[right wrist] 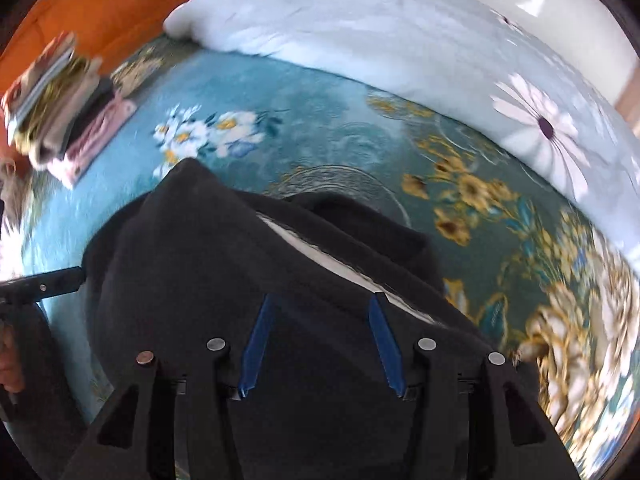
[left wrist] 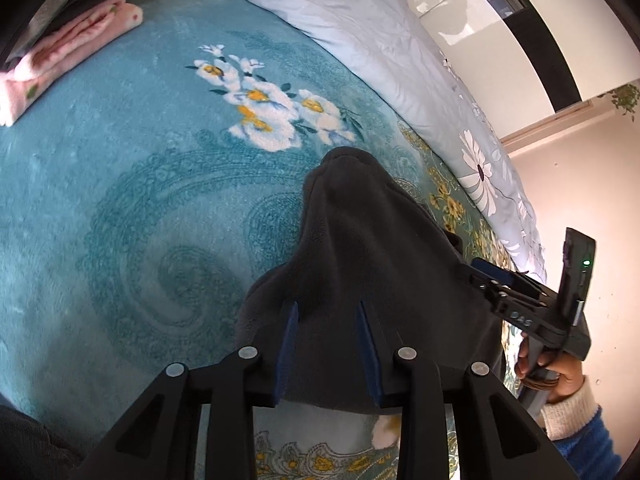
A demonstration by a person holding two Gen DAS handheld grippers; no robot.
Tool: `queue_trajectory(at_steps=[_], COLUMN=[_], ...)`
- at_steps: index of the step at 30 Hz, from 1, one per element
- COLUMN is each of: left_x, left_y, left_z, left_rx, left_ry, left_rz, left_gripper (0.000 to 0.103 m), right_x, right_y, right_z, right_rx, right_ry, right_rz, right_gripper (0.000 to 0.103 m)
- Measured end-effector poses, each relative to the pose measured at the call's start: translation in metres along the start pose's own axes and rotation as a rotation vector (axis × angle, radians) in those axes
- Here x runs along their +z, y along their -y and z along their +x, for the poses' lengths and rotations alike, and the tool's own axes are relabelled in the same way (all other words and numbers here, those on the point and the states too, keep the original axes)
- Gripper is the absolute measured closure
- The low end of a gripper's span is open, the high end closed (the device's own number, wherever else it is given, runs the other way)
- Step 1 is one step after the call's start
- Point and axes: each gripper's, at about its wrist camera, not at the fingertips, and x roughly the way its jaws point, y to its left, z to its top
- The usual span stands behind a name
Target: Fold clothes
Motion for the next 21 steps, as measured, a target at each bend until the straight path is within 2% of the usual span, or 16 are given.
queue_trajectory(at_steps=[2, 3, 5, 6, 10, 12, 13, 15, 17, 19, 21], left_x=[0.000, 0.001, 0.001, 0.002, 0.003, 0.003, 0.003, 0.002, 0.001, 0.001, 0.000], left_y=[-0.002, -0.003, -0.002, -0.002, -0.002, -0.002, -0.003, -0.004, -0.006, -0.007, -0.009], left_z=[-0.001, -0.002, -0.003, -0.004, -0.005, -0.006, -0.005, -0.004, -0.004, -0.007, -0.009], left_rx=[-0.002, -0.004, -0.004, -0.004, -0.018, -0.022, -0.022, -0.022, -0.019, -0.017, -0.022], left_ry=[0.000, -0.001, 0.002, 0.003, 0.000, 0.000, -0.005, -0.014, -0.023, -0.023, -0.019], left_rz=[-0.019, -0.022, -0.021, -0.018, -0.024, -0.028, -0.033, -0.042, -0.047, -0.046, -0.052], left_gripper=[0.069, 0.069, 0.069, 0.069, 0.069, 0.069, 0.069, 0.069, 0.069, 0.069, 0.067], right_x=[0.000, -0.001, -0.002, -0.003, 0.009, 0.020, 0.025, 0.032, 0.032, 0.029, 0.025], right_y=[-0.007, -0.009, -0.013, -0.015, -0.021, -0.014, -0.009, 0.000, 0.010, 0.014, 0.019], right_z=[0.007, 0.009, 0.013, 0.014, 0.008, 0.000, -0.003, 0.000, 0.015, 0.017, 0.002], right_rx=[-0.017, -0.035, -0.067, -0.078, -0.123, -0.133, -0.134, -0.180, -0.173, -0.158, -0.147], right_ry=[-0.027, -0.038, -0.053, -0.058, -0.046, -0.009, 0.005, 0.018, -0.032, -0.029, 0.010], right_rz=[-0.025, -0.032, -0.048, -0.058, -0.115, -0.084, -0.060, -0.021, 0.038, 0.064, 0.094], right_gripper=[0.051, 0.055, 0.092, 0.096, 0.099, 0.099, 0.103, 0.103, 0.103, 0.103, 0.103])
